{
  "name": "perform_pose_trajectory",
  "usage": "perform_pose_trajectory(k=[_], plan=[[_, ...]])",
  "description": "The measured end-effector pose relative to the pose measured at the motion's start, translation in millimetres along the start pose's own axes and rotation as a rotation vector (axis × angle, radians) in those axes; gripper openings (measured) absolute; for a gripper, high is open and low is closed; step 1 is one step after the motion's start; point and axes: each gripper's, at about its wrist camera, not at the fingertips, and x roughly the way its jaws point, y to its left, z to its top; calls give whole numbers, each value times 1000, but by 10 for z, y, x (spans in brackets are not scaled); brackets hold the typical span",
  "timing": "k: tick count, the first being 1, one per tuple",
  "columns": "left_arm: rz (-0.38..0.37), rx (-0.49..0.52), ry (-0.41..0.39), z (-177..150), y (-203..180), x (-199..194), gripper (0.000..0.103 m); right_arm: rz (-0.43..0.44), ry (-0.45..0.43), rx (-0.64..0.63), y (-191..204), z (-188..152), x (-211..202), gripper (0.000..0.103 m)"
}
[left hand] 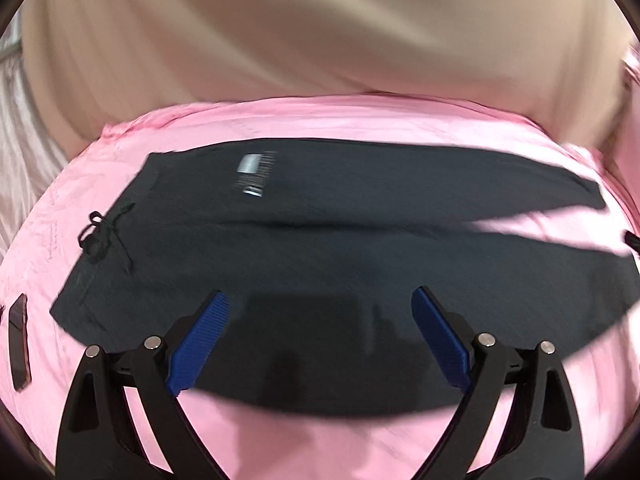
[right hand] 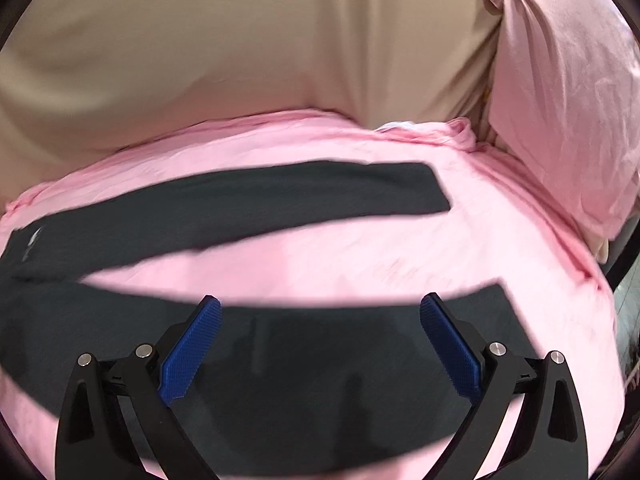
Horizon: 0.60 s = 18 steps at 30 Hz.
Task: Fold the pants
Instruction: 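Grasp the sweatpants edge with the left gripper while the right gripper grasps beside it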
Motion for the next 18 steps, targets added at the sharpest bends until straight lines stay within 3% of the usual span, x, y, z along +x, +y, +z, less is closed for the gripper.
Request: perform_pose_trajectory(k=[3,8,10,18], plan=[[49,-53,5,314,373,306,92,-39,2,11,-402,442,462,98],[196,-99,22,932,1078,952,95,-6,79,88,-871,916,1215,97],[246,-153,37,1128,1369,1162,95,32,113,132,-965,994,1456,97],[278,-287,143,1539,2278,1864,95,133,203,198,-903,1023,1982,97]])
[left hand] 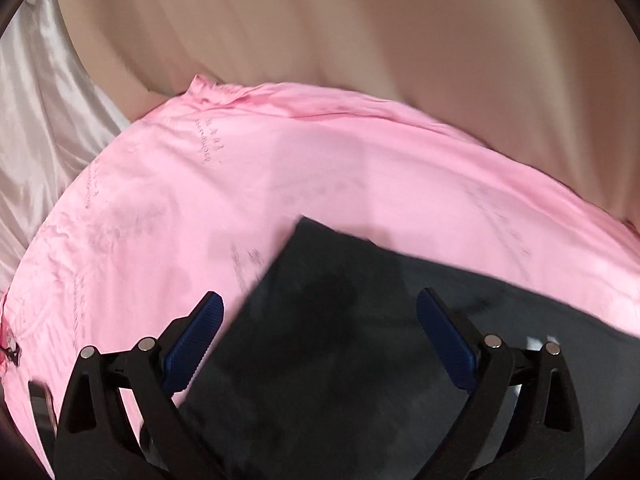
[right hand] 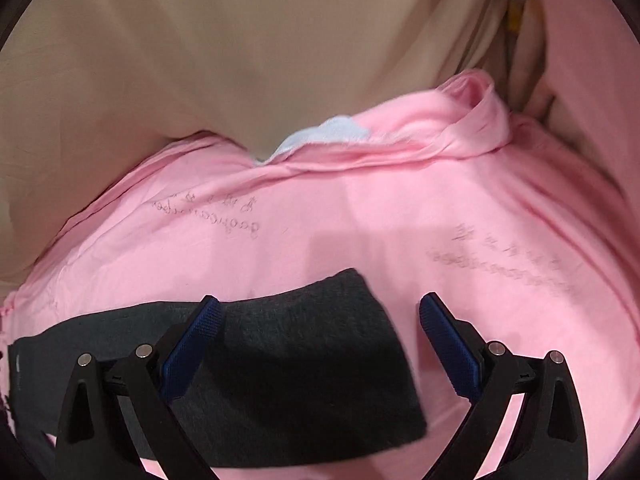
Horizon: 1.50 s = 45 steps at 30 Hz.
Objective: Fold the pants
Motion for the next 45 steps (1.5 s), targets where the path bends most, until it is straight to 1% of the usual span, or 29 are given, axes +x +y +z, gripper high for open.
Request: perform_pose_trajectory(k=[2,3,4,5,6,7,9,10,11,12,14,15,17,20,21,23,25,28,31,32,33,35,37,38,39,40,42,44,45], plan=[[-2,4,41,70,4,188,95,-3,-8,-17,60,-17,43,90],[-2,-1,64,115,18,297,95,-5,-8,-25,100,-32,58,80],[-8,-14,79,142,38,368,95,-9,-7,-35,138,-50,75,66],[-15,-27,97,160,59,433,95,-17,-8,-36,130,-30,96,60],[-20,-42,121,185,69,522,95,-11,-14,-37,137,-34,85,52],[-52,-64,141,215,98,625,94,6,-16,-32,136,-36,69,32],[-67,-83,137,239,103,677,84,42,-18,-14,125,-26,33,12],[-77,-81,123,251,86,655,75,35,-29,-20,145,-31,-7,11],[-96,-76,115,258,60,623,51,32,-39,-33,170,-34,-48,10],[-93,-69,115,268,31,570,35,31,-52,-43,187,-45,-102,9],[-101,-60,106,263,17,452,33,41,-95,-44,219,-65,-272,8],[-105,-52,83,259,28,362,32,49,-119,-43,229,-80,-373,8],[-160,-52,27,199,113,39,30,67,-154,-43,230,-95,-563,8],[-240,-53,-23,41,249,-445,29,88,-208,-56,192,-192,-949,7],[-271,-46,-48,-53,317,-679,29,96,-226,-62,169,-255,-1109,7],[-308,-36,-84,-205,437,-1018,29,99,-253,-80,94,-381,-1377,7],[-343,-24,-120,-443,602,-1401,29,99,-278,-101,9,-558,-1642,7],[-342,0,-139,-852,810,-1779,29,79,-290,-116,-159,-875,-1939,7],[-327,-11,-108,-1283,1029,-1934,29,46,-263,-113,-360,-1195,-2024,7],[-323,-20,-91,-1397,1077,-1921,30,29,-247,-113,-421,-1287,-1998,7],[-322,-36,-65,-1559,1145,-1877,33,17,-224,-106,-500,-1399,-1954,8],[-282,-55,-43,-1745,1216,-1745,37,-27,-181,-97,-600,-1554,-1838,13],[-233,-108,-20,-1924,1287,-1632,48,-82,-167,-78,-681,-1702,-1787,22],[-240,-158,1,-2004,1343,-1600,59,-96,-175,-60,-726,-1761,-1823,24],[-270,-225,12,-2075,1408,-1606,69,-97,-198,-30,-781,-1828,-1910,29],[-295,-265,11,-2109,1458,-1618,73,-95,-223,-4,-816,-1891,-2008,36],[-333,-334,11,-2188,1505,-1677,85,-100,-273,21,-823,-2002,-2192,46],[-361,-385,31,-2252,1482,-1675,92,-80,-307,30,-826,-2188,-2416,50],[-368,-409,51,-2307,1476,-1653,92,-75,-315,22,-791,-2273,-2489,51]])
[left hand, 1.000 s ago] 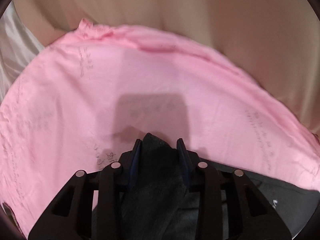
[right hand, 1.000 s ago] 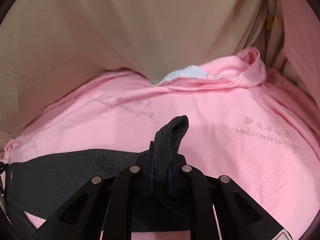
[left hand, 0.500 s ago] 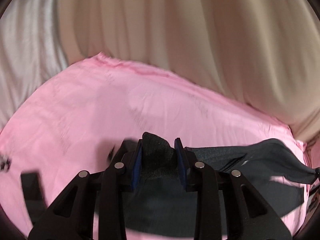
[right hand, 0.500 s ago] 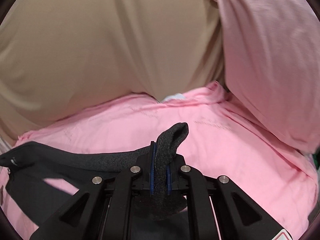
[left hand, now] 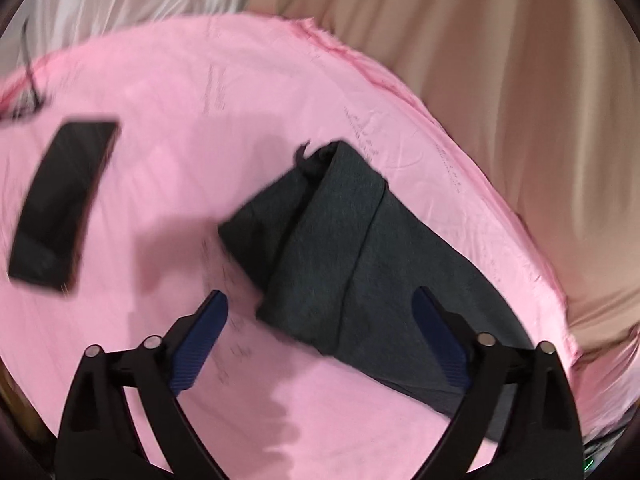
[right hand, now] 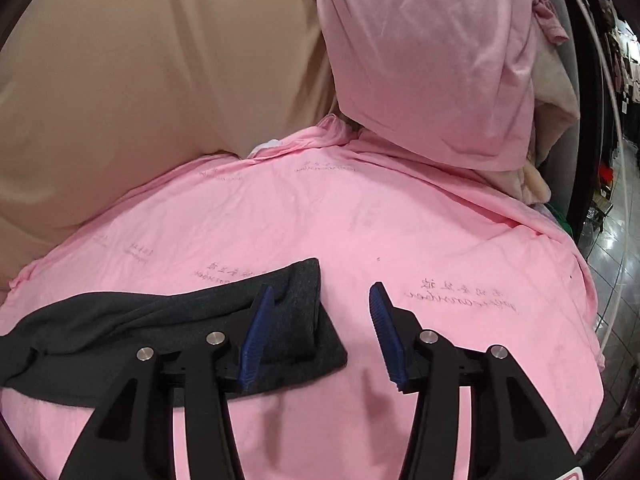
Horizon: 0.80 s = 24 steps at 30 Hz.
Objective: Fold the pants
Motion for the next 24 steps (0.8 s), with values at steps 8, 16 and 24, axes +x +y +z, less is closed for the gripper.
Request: perform_pose_trajectory(k=[8,16,24], plan=[[-67,-68,128,-7,-158,304,7,85,41,-77,417,-362,-229,59],[73,21,64,377,-204,110,7,143,100,-17,496,-502,-166,63],[89,-35,100,349,41,310,8,293,242,221,580,-149,281,63]])
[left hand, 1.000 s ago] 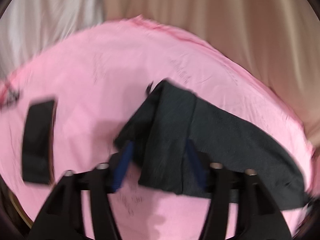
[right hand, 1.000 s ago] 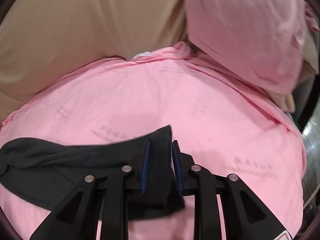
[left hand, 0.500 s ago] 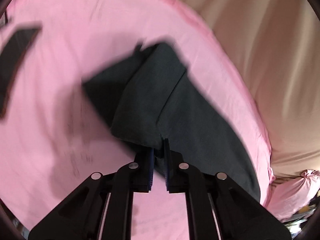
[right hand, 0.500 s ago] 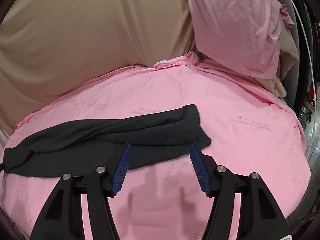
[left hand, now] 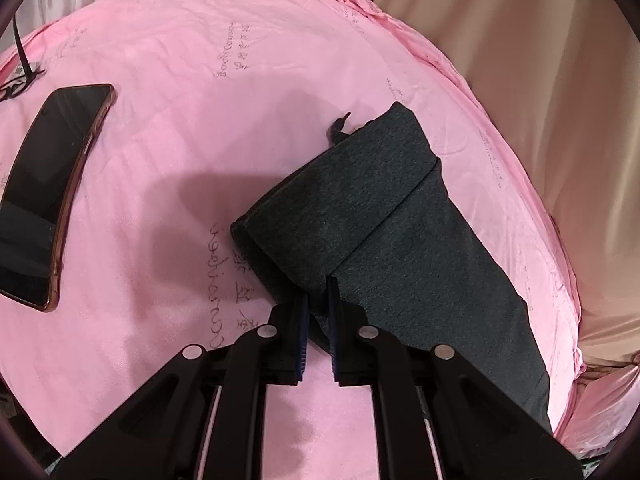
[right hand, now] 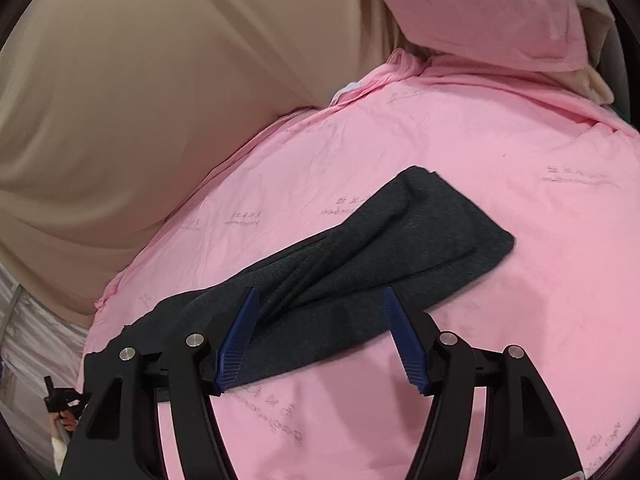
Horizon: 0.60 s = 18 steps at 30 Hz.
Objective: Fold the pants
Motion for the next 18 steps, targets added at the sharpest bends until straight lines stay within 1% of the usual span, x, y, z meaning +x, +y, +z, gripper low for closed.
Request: perform_pose_trajectory(k=[4,5,6,8,9,10,12,13,14,15,16,18], plan=[[18,21,2,102,5,-26,10,-77,74,15,120,169,452,63],[18,21,5,134,14,-26,10,-85,98,26,124,210,586,63],[18,23,7,131,30,-24,10,-97,111,33,123,240,684,60],[20,26,13,152,22,-4,10,-175,142,13,147,324,901,20],[20,26,15,154,26,4,10,-161,132,23,164,372,908,6],[19,22,20,158,30,-4,10,-110,88,41,207,433,794,5],[16,20,26,164,27,-1,10,9,-46,5,368,503,331,4],[14,21,28,159,33,-6,10,46,-94,-14,404,484,123,4],[15,27,27,162,19,7,11,58,-121,-28,384,433,-59,4],[17,34,25,157,12,9,11,47,-119,-28,315,381,-122,4],[21,42,21,150,8,18,11,7,-80,-27,173,297,-88,4],[30,55,14,135,-2,33,11,-81,32,22,-182,125,138,4]])
